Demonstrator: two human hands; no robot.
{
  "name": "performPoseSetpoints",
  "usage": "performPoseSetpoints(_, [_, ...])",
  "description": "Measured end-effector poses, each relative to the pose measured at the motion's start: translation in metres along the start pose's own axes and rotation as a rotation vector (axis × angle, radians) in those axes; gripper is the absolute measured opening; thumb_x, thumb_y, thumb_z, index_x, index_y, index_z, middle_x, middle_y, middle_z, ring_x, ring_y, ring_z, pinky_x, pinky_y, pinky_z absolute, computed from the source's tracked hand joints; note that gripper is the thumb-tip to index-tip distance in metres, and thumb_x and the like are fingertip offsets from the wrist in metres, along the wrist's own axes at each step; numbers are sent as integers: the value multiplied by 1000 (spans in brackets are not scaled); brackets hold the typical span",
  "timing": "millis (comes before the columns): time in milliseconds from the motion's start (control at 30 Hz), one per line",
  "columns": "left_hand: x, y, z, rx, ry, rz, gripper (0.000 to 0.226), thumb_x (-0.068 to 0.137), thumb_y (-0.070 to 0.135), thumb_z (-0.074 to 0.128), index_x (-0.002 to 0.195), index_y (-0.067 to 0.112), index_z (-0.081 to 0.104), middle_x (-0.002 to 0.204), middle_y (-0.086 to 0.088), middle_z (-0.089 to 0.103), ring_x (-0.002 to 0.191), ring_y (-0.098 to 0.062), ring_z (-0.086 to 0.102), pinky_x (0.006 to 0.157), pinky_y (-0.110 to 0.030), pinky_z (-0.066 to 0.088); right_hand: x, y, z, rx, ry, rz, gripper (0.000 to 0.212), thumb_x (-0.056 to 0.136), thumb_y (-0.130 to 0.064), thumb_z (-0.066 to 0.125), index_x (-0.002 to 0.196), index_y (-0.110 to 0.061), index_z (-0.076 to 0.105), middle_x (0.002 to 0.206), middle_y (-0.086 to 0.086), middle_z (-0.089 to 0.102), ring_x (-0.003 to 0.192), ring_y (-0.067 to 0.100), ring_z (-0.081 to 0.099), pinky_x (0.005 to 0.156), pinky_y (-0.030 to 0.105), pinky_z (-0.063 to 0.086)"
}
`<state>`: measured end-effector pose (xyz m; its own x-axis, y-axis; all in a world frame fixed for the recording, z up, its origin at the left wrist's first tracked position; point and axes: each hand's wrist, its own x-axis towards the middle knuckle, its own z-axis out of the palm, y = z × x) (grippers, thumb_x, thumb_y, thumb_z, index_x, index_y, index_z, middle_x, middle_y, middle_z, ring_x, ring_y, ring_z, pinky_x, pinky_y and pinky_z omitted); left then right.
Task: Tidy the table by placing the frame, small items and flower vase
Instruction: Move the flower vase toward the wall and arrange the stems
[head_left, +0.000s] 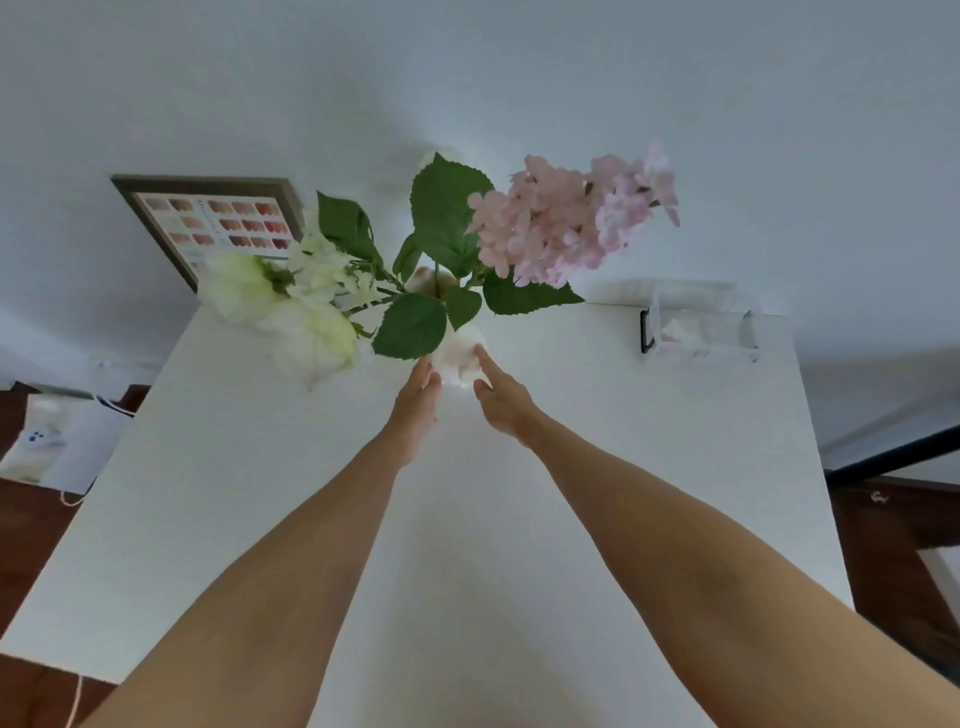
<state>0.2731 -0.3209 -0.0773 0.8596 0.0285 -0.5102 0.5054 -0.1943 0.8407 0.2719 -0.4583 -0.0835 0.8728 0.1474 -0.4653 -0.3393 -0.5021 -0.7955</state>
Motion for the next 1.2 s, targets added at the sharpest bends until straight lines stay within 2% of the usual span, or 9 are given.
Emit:
performPoseSetpoints(433, [37, 34, 22, 16, -71, 12, 49, 98, 35, 34, 144, 42, 17, 156, 7, 24, 139, -19, 33, 111, -50, 35, 26, -1, -33, 12, 54, 4, 57, 102, -25, 28, 148, -41, -2, 155, 12, 27, 128, 34, 44, 103, 38, 40])
performPoseSetpoints(733, [40, 37, 14, 121, -41, 46, 49, 98, 39, 31, 145, 33, 20, 156, 0, 25, 140, -24, 32, 113, -51, 32, 25, -4, -41, 98, 139, 29, 53, 102, -29, 29, 149, -37, 6, 158, 7, 23, 142, 32, 27, 114, 44, 25])
performPoseSetpoints(800, [34, 33, 4, 33, 43, 37, 50, 98, 35, 31, 147, 29, 18, 157, -1, 23, 140, -24, 31, 115, -50, 30, 15, -3, -47, 212, 254, 16, 51, 102, -30, 28, 150, -34, 12, 157, 4, 25, 142, 27, 27, 115, 41, 23])
performPoseSetpoints(867, [30, 28, -17, -189, 132, -1, 45, 100, 26, 28, 145, 24, 25, 152, -3, 30, 137, -21, 34, 115, -43, 30, -1, -4, -53, 388, 439, 13, 47, 101, -32, 28, 148, -31, 22, 153, 3, 34, 138, 23, 34, 114, 35, 26])
performPoseSetpoints(933, [26, 28, -44, -435, 223, -21, 40, 100, 19, 24, 138, 21, 35, 137, -4, 40, 126, -17, 40, 106, -35, 32, -21, -9, -63, 628, 657, -9, 43, 101, -35, 28, 143, -27, 34, 143, 5, 46, 127, 23, 47, 111, 42, 36])
performPoseSetpoints(967, [23, 32, -58, -522, 288, -9, 41, 100, 21, 24, 140, 22, 34, 136, -1, 41, 125, -16, 40, 105, -35, 32, -32, -15, -70, 742, 765, -34, 41, 101, -35, 28, 140, -26, 39, 138, 6, 51, 121, 23, 52, 106, 42, 42])
performPoseSetpoints(1033, [18, 44, -83, -640, 392, 53, 47, 99, 31, 27, 145, 25, 25, 150, 2, 34, 136, -15, 34, 112, -39, 28, -54, -31, -85, 859, 928, -132, 36, 100, -29, 32, 133, -25, 47, 130, 5, 57, 116, 22, 57, 100, 37, 46])
performPoseSetpoints(1100, [17, 62, -100, -721, 416, 120, 52, 97, 39, 30, 146, 25, 23, 155, 4, 28, 141, -15, 29, 113, -41, 26, -74, -48, -97, 825, 960, -274, 36, 96, -21, 40, 129, -28, 50, 126, -1, 59, 116, 15, 56, 99, 31, 45])
performPoseSetpoints(1200, [19, 91, -112, -815, 363, 190, 55, 94, 51, 32, 143, 25, 34, 151, 5, 36, 139, -15, 35, 113, -39, 29, -89, -73, -105, 616, 853, -436, 36, 80, -18, 53, 115, -24, 53, 110, -12, 58, 107, 10, 54, 90, 26, 42])
